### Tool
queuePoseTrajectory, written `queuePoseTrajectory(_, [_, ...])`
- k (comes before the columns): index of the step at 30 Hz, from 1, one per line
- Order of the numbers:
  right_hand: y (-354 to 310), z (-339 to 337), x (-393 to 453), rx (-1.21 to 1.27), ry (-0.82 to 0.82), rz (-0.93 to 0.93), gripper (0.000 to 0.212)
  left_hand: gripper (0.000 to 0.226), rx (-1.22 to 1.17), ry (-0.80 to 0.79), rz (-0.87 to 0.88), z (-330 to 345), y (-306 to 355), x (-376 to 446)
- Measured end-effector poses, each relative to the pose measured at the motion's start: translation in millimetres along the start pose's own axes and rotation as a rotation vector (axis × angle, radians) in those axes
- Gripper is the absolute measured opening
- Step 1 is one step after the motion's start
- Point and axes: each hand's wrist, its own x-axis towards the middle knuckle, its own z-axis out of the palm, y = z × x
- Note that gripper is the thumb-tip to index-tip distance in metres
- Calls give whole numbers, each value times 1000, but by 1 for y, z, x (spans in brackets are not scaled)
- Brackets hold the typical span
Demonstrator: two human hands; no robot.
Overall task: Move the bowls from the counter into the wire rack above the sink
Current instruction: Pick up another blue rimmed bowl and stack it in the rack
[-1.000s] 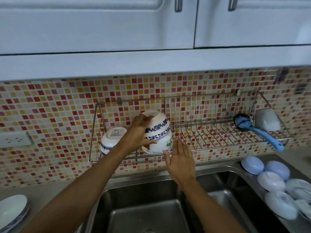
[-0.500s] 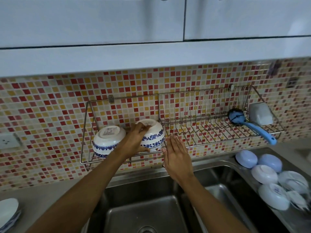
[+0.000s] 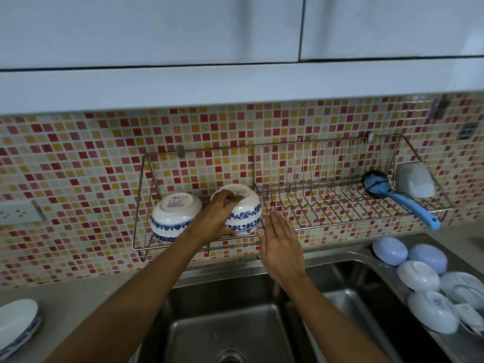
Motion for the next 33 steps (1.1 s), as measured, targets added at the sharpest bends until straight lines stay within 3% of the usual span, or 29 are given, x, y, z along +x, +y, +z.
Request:
queuePoseTrajectory(6, [-1, 0, -1, 17, -2, 10, 56, 89, -145, 70, -25, 3, -5, -5])
queuePoseTrajectory(10, [-2, 0, 0, 47, 0, 17, 57, 82, -316, 134, -207, 9, -10, -11])
queuePoseTrajectory(16, [-10, -4, 19, 212, 38, 133, 57, 72, -345, 83, -191, 5, -9, -10])
queuePoseTrajectory(20, [-18, -9, 36, 269, 30, 79, 64, 60, -274, 242, -215, 1, -7, -21])
queuePoseTrajectory(24, [-23, -6, 50, 273, -22, 17, 72, 55, -162, 387, -459, 8, -27, -52])
queuePoseTrajectory(28, [-23, 1, 45, 231, -22, 32, 69, 69, -6, 304, -482, 18, -38, -76])
queuePoseTrajectory(33, [-22, -1, 45, 232, -40, 11, 59, 75, -12, 258, -445, 18, -42, -78])
